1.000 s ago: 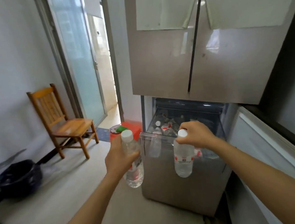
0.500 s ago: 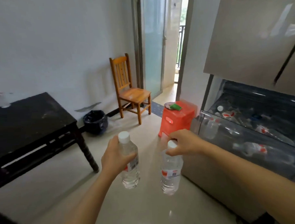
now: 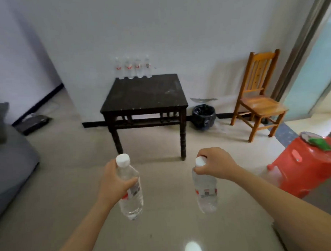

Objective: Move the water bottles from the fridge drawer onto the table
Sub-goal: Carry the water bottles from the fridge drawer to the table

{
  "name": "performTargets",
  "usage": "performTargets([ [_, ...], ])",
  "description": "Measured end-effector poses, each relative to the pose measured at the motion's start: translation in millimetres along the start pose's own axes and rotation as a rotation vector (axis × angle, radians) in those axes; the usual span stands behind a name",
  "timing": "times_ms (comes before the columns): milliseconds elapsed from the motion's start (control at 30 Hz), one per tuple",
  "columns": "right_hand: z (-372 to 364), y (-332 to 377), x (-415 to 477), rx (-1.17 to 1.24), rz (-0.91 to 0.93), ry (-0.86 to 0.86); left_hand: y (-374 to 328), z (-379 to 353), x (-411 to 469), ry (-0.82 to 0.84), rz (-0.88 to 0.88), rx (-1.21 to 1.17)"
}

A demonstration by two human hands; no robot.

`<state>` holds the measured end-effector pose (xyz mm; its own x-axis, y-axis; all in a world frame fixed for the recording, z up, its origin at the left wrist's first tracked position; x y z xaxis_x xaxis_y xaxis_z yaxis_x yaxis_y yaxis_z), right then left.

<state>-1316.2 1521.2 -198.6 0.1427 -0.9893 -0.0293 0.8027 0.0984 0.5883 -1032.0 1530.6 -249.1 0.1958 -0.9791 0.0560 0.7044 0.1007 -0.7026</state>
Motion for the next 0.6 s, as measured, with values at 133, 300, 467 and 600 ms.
performTargets([
  [133, -36, 46, 19, 0.012, 0.123, 0.107, 35, 59, -19, -0.143, 0.11, 0.023],
  [300, -80, 139, 47, 0.038, 0.307, 0.214, 82, 142, -32, -0.337, 0.239, -0.04],
  [467, -135, 244, 74, 0.098, 0.434, 0.229, 148, 227, -42, -0.461, 0.318, -0.003],
  [600, -189, 323, 91, 0.127, 0.493, 0.255, 213, 297, -47, -0.513, 0.383, 0.083],
])
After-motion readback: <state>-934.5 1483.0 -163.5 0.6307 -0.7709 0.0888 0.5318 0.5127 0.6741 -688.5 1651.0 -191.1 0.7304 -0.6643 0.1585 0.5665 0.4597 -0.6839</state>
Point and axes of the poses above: each hand's wrist, its own x-axis towards the middle knuckle, its own z-axis out of the back of the hand, y = z × x, the point moved 3 cm from there along x, towards the middle knuckle, and after that the axes turned 12 degrees about x, right-handed, at the moved point
